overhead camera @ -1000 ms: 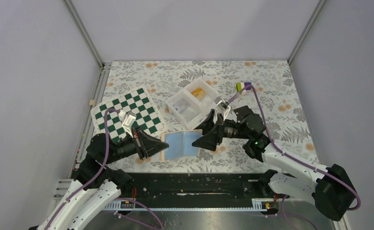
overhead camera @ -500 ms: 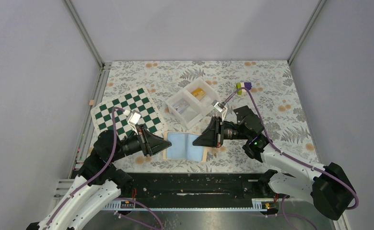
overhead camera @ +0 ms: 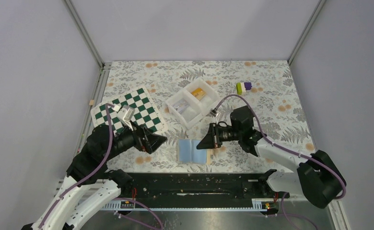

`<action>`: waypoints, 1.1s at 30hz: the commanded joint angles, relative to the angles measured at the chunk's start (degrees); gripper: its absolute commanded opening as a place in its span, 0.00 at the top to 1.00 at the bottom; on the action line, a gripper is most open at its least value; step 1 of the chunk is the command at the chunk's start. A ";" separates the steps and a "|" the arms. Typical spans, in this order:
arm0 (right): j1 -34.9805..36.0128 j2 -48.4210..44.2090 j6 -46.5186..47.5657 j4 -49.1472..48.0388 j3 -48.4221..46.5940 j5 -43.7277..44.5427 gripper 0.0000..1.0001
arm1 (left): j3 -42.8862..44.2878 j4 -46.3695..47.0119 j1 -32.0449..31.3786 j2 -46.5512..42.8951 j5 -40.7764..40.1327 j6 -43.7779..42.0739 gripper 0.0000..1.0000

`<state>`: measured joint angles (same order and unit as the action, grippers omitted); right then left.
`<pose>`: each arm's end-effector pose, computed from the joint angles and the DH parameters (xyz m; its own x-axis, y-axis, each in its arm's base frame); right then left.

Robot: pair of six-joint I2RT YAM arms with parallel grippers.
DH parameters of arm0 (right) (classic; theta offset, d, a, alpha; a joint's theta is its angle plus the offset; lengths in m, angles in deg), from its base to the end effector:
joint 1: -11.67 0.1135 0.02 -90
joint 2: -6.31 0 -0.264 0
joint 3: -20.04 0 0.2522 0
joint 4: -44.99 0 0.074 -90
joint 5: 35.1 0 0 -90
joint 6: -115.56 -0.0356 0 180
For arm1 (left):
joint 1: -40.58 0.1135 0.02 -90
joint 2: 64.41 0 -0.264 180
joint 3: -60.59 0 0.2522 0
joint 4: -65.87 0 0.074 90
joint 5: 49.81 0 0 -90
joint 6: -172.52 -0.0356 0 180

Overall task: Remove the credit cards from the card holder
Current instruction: Place the card holder at the center of the board, then reset both arms

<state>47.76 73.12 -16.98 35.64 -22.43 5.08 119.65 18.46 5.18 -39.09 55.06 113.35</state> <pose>0.1775 0.1631 0.2271 -0.8142 -0.0537 -0.5781 -0.5781 0.1668 0.7987 0.0733 -0.0633 0.3409 -0.5565 -0.2122 -0.8033 0.5566 0.6226 -0.5501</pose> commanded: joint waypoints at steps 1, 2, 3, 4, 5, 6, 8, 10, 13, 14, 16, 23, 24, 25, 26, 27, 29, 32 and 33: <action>-1.59 6.90 8.06 9.28 -2.79 1.82 0.98 | 5.00 -4.49 0.02 2.96 -5.43 -8.85 0.01; -1.93 8.92 7.69 9.28 -3.30 1.58 0.97 | 5.33 -5.17 0.04 3.32 -5.72 -9.92 0.01; -2.10 11.15 7.60 9.32 -4.10 1.06 0.96 | 5.40 -5.84 -0.05 3.51 -6.10 -10.89 0.01; -2.22 13.16 8.07 9.73 -4.87 0.73 0.95 | 5.27 -6.16 -0.08 3.40 -6.49 -11.56 0.01; -2.32 14.59 8.80 10.50 -5.69 0.87 0.94 | 4.99 -6.31 -0.05 3.12 -7.04 -12.00 0.01; -2.53 15.81 9.99 11.68 -6.46 1.58 0.93 | 4.48 -6.02 -0.09 2.45 -7.57 -12.14 0.01; -3.31 17.68 12.55 16.10 -8.28 4.44 0.89 | 2.73 -5.00 -0.03 0.31 -8.53 -12.27 0.01; -4.36 18.90 15.19 21.95 -10.74 8.70 0.70 | 0.54 -4.29 0.00 -2.22 -9.19 -12.26 0.01; -4.98 18.61 18.68 32.58 -14.21 17.40 0.39 | -0.18 -4.04 -0.02 -4.98 -9.82 -12.59 0.01; -4.98 17.83 19.53 35.07 -15.14 19.46 0.13 | -0.19 -4.03 -0.03 -5.57 -10.25 -12.75 0.01; -4.98 15.43 20.38 39.41 -16.70 22.57 0.01 | -0.36 -4.04 -0.07 -6.40 -11.10 -12.98 0.01; -4.98 -1.27 19.67 50.40 -20.41 32.52 0.01 | -0.43 -4.27 -0.04 -7.96 -11.81 -12.65 0.01; -4.98 -4.21 19.83 52.58 -21.11 33.49 0.01 | -0.33 -4.46 0.00 -8.25 -12.31 -12.56 0.01; -4.98 -6.82 19.86 53.91 -21.84 34.61 0.01 | -0.13 -4.52 -0.03 -8.69 -12.93 -12.51 0.01; -4.98 -9.69 19.88 55.12 -22.59 35.33 0.01 | -0.08 -4.55 -0.08 -9.05 -13.66 -12.34 0.01; -4.98 -12.24 19.83 55.94 -23.19 35.53 0.00 | 0.00 -4.54 -0.06 -9.43 -14.34 -12.11 0.01; -4.99 -17.01 18.77 56.54 -23.58 35.05 0.01 | 0.34 -4.58 -0.02 -9.77 -15.81 -11.52 0.01; -4.98 -22.77 17.45 56.71 -23.50 33.38 0.00 | 1.28 -4.61 -0.01 -9.91 -17.80 -9.92 0.01; -4.98 -24.82 17.15 56.99 -23.60 33.28 0.01 | 1.61 -4.66 -0.03 -10.07 -18.65 -9.20 0.01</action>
<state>42.96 53.21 1.55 88.36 -44.68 37.80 119.34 11.88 5.18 -48.53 41.10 102.09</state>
